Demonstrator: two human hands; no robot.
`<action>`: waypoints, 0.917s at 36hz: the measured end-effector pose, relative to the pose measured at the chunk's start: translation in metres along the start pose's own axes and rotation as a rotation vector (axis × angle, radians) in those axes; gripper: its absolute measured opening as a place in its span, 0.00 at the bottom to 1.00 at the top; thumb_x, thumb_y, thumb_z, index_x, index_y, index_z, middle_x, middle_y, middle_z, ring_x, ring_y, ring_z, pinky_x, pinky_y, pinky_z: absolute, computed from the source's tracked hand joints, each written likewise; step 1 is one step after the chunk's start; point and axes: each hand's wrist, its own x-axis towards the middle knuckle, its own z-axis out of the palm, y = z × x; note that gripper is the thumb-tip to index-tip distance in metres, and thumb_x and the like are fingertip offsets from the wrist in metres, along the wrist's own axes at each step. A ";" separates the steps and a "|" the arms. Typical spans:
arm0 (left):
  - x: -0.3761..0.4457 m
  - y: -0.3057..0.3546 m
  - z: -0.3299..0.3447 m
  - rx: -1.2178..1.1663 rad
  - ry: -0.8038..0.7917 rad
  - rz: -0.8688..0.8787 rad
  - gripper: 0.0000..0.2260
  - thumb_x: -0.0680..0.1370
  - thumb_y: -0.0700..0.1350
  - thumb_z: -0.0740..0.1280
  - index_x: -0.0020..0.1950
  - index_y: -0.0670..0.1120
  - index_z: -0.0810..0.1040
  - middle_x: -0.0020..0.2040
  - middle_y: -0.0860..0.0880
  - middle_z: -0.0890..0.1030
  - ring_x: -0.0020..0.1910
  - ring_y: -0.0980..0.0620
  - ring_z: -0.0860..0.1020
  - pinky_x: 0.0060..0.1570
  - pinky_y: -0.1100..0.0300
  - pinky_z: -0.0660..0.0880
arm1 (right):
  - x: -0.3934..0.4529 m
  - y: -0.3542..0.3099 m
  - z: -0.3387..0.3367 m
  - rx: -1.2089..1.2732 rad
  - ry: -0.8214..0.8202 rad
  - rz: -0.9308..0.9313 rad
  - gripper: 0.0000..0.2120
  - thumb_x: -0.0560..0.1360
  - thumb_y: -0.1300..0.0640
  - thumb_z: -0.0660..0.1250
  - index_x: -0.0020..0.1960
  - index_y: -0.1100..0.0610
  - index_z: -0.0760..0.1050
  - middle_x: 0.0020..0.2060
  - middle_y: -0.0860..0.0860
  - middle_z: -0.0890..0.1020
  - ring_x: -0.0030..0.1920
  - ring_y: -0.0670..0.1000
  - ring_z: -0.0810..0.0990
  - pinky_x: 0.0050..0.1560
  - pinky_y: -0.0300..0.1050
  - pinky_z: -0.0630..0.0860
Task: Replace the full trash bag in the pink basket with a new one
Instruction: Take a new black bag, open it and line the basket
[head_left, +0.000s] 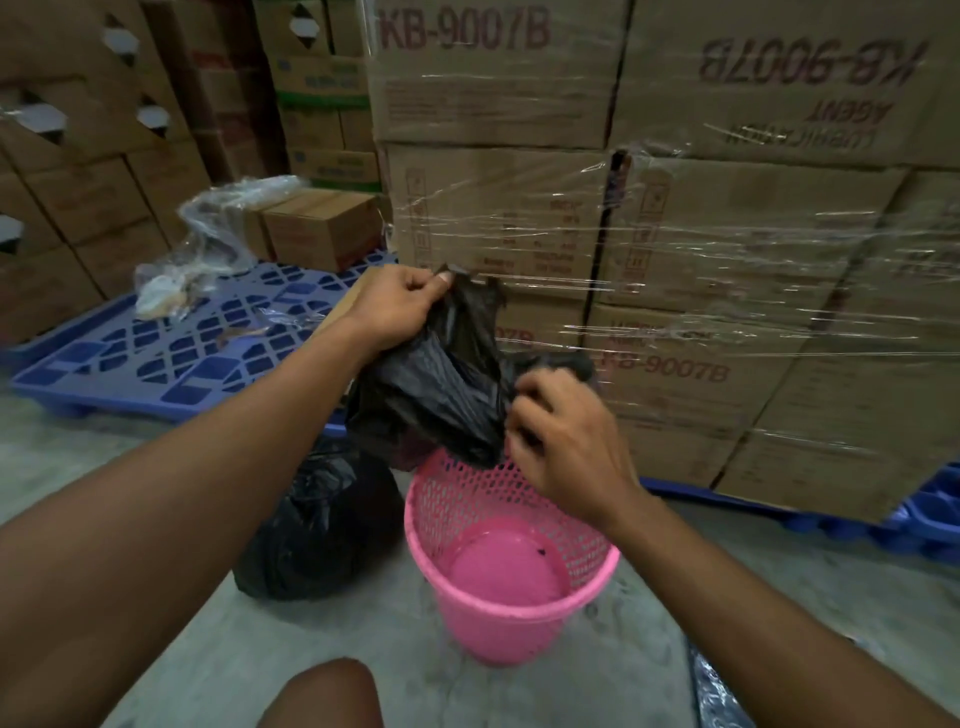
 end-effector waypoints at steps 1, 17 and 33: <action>0.005 -0.001 -0.002 0.020 0.047 -0.005 0.23 0.83 0.56 0.64 0.38 0.39 0.80 0.36 0.42 0.82 0.35 0.47 0.79 0.42 0.52 0.75 | -0.009 -0.002 0.003 -0.037 -0.056 -0.053 0.03 0.71 0.57 0.69 0.44 0.55 0.77 0.49 0.54 0.79 0.48 0.58 0.76 0.43 0.54 0.72; -0.005 0.037 0.020 0.051 0.079 0.267 0.16 0.85 0.48 0.60 0.41 0.46 0.77 0.40 0.47 0.82 0.41 0.52 0.80 0.40 0.54 0.71 | -0.054 -0.038 -0.011 0.233 -0.578 0.066 0.07 0.69 0.48 0.63 0.38 0.51 0.70 0.32 0.49 0.79 0.34 0.55 0.79 0.35 0.50 0.77; -0.050 0.070 0.020 -0.026 -0.201 0.545 0.17 0.68 0.54 0.82 0.40 0.47 0.77 0.38 0.51 0.79 0.39 0.56 0.79 0.42 0.61 0.73 | 0.007 0.009 -0.012 0.049 -0.374 0.855 0.18 0.68 0.43 0.70 0.54 0.51 0.77 0.49 0.56 0.84 0.53 0.62 0.83 0.45 0.50 0.77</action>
